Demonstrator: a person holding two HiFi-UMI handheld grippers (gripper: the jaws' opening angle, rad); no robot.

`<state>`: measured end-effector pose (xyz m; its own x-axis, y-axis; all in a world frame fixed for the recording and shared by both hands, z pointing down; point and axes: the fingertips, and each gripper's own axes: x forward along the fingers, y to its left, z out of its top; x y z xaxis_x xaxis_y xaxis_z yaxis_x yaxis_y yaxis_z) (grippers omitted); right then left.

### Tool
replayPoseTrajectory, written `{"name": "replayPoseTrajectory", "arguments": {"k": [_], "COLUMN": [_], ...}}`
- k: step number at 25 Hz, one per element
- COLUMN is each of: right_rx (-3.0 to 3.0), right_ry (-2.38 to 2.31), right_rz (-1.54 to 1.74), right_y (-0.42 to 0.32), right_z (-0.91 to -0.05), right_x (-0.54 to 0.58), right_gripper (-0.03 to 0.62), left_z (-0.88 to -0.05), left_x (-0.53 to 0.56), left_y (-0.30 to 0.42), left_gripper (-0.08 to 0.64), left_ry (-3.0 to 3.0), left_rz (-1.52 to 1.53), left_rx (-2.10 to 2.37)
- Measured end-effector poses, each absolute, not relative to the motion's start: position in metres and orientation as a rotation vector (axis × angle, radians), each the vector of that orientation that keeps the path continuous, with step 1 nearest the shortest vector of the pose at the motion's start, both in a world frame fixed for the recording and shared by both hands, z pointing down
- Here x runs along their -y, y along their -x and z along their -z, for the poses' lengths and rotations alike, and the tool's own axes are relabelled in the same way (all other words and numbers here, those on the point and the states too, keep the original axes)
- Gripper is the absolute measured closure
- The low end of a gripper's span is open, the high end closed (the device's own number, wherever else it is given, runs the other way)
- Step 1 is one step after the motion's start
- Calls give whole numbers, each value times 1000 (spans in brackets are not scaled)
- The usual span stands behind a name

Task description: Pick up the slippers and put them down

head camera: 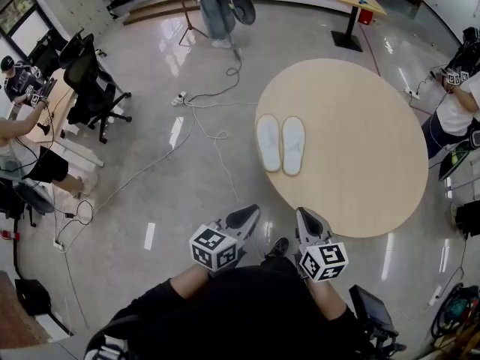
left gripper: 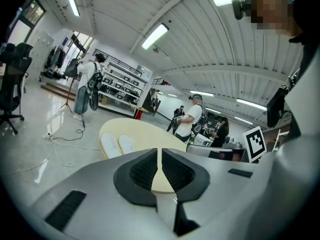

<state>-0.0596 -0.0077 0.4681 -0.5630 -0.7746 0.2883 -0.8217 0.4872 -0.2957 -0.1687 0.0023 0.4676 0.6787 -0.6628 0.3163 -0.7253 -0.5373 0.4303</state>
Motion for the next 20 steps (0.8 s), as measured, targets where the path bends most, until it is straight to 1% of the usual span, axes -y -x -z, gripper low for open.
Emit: {"name": "replayPoseTrajectory", "arguments": {"k": [4,11,13,14,15,16,20], "right_rx": [2623,2603,2593,2585,2576,2567,2529], "right_ry": [-1361,-1365,-1374,-1376,-1375,-1372,-1363], "right_rz": [-630,-798,-826,-841,-858,-872,-873], "right_y": [18,-15,-18,-18,-16,-14,-17], "right_z": [-469,-496,-503,-507,-510,-512,-525], "right_x": [57,106,119,127,134,141,166], "right_gripper": [586,586,576,512,387,365,365], "left_z": [-464,-481,-489,-492,-496,-501,-521], "left_x": [40,81,95,103,112,121,151], "left_y": [135,122,122,122,123,124,114], "left_gripper": [535,535,525,473,383,350,348], "left_ry": [-2311,-2187,-2151,-2138,-2126,-2115,-2099], "left_rz": [-158,-149,-142,-144,-148,-155,-179], "left_rx": [1135,1240,1262,1268,1270,1268,1223]}}
